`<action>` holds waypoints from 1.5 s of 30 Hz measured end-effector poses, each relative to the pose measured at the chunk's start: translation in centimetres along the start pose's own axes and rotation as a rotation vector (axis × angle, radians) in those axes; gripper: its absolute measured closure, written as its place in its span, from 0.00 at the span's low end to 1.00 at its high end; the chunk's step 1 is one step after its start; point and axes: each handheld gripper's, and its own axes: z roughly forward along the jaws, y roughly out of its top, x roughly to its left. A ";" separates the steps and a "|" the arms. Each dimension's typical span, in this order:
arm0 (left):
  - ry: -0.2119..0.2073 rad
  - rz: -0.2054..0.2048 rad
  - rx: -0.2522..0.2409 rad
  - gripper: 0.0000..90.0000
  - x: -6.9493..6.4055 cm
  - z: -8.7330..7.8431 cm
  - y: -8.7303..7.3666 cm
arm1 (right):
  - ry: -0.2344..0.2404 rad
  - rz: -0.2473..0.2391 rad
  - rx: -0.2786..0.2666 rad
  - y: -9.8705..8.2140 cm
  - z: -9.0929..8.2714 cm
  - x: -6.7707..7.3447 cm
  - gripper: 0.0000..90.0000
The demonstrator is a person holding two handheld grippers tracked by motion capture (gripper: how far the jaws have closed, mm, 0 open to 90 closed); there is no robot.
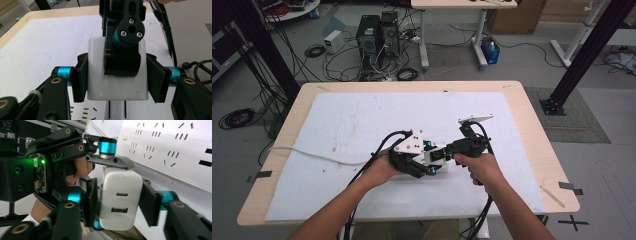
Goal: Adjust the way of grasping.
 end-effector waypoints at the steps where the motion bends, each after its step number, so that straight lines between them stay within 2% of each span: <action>1: 0.000 0.007 0.004 0.47 0.0 0.0 0.0 | 0.005 0.000 0.004 0.0 0.1 -0.1 0.65; 2: 0.002 0.012 0.005 0.47 0.0 0.0 0.0 | 0.014 0.003 0.008 -0.1 0.1 -0.1 0.65; 4: 0.005 0.014 0.008 0.47 -0.1 0.0 0.0 | 0.043 0.041 -0.002 -0.2 0.2 -0.5 0.68; 6: 0.015 0.033 0.015 0.47 -0.2 0.0 0.0 | 0.047 0.045 -0.003 -0.2 0.2 -0.6 0.68; 8: 0.016 0.029 0.018 0.47 -0.2 0.1 0.0 | 0.041 0.035 -0.004 -0.2 0.2 -0.6 0.69; 9: 0.010 0.016 0.016 0.46 -0.1 0.1 0.0 | 0.040 0.033 -0.013 -0.3 0.2 -0.5 0.69; 10: -0.012 -0.025 0.009 0.46 0.1 0.1 0.0 | 0.036 0.021 -0.014 -0.3 0.1 -0.5 0.69; 11: -0.018 -0.066 0.015 0.41 0.3 0.0 0.1 | 0.021 0.008 -0.013 -0.3 0.1 -0.5 0.69; 12: -0.012 -0.096 0.037 0.30 0.5 0.0 0.0 | 0.013 -0.004 -0.020 -0.3 0.1 -0.6 0.69; 13: -0.017 -0.128 0.047 0.24 0.7 -0.1 -0.1 | -0.001 -0.014 -0.020 -0.3 -0.1 -0.6 0.69; 15: -0.019 -0.155 0.084 0.23 1.1 -0.6 -0.4 | -0.019 -0.057 -0.045 -0.2 -0.8 -0.8 0.69; 17: -0.011 -0.181 0.112 0.23 1.2 -1.2 -0.7 | -0.032 -0.076 -0.056 -0.2 -1.1 -0.9 0.69; 18: -0.010 -0.190 0.121 0.23 1.3 -1.7 -0.9 | -0.067 -0.101 -0.059 -0.2 -1.8 -1.0 0.69; 21: 0.001 -0.218 0.169 0.23 1.8 -3.2 -1.5 | -0.092 -0.120 -0.054 -0.2 -2.4 -1.1 0.69; 22: 0.012 -0.229 0.194 0.23 1.9 -3.8 -1.8 | -0.107 -0.139 -0.068 -0.2 -2.7 -1.1 0.69; 23: 0.017 -0.235 0.219 0.23 2.0 -4.3 -2.1 | -0.126 -0.152 -0.069 -0.2 -3.0 -1.1 0.69; 24: 0.017 -0.243 0.246 0.23 2.2 -4.8 -2.3 | -0.178 -0.187 -0.071 -0.1 -3.4 -1.0 0.69; 25: 0.027 -0.258 0.259 0.23 2.3 -5.3 -2.6 | -0.178 -0.187 -0.071 -0.1 -3.4 -1.0 0.69; 26: 0.030 -0.261 0.281 0.23 2.4 -5.9 -2.8 | -0.213 -0.203 -0.060 -0.1 -3.6 -0.9 0.69; 27: 0.035 -0.266 0.299 0.23 2.6 -6.5 -3.1 | -0.265 -0.243 -0.062 0.0 -3.9 -0.7 0.69; 28: 0.047 -0.282 0.314 0.23 2.7 -7.0 -3.3 | -0.265 -0.243 -0.062 0.0 -3.9 -0.7 0.69; 29: 0.051 -0.283 0.337 0.23 2.9 -7.6 -3.5 | -0.282 -0.259 -0.056 0.0 -4.1 -0.6 0.69; 30: 0.056 -0.294 0.347 0.23 3.1 -8.2 -3.7 | -0.335 -0.299 -0.034 0.1 -4.3 -0.2 0.69; 31: 0.055 -0.305 0.368 0.23 3.4 -8.8 -3.9 | -0.335 -0.299 -0.034 0.1 -4.3 -0.2 0.69; 32: 0.063 -0.320 0.374 0.23 3.6 -9.4 -4.2 | -0.363 -0.330 -0.025 0.1 -4.4 0.0 0.69; 34: 0.082 -0.344 0.373 0.23 4.0 -10.5 -4.6 | -0.405 -0.362 0.003 0.2 -4.5 0.5 0.69; 36: 0.086 -0.335 0.395 0.23 4.3 -11.4 -5.0 | -0.448 -0.398 0.024 0.4 -4.7 1.0 0.69; 39: 0.097 -0.326 0.456 0.23 4.7 -12.6 -5.8 | -0.517 -0.441 0.069 0.6 -4.9 1.4 0.69; 44: 0.115 -0.294 0.555 0.23 5.1 -14.6 -7.3 | -0.680 -0.513 0.147 0.6 -5.5 1.7 0.69; 45: 0.115 -0.294 0.555 0.23 5.1 -14.6 -7.3 | -0.680 -0.513 0.147 0.6 -5.5 1.7 0.69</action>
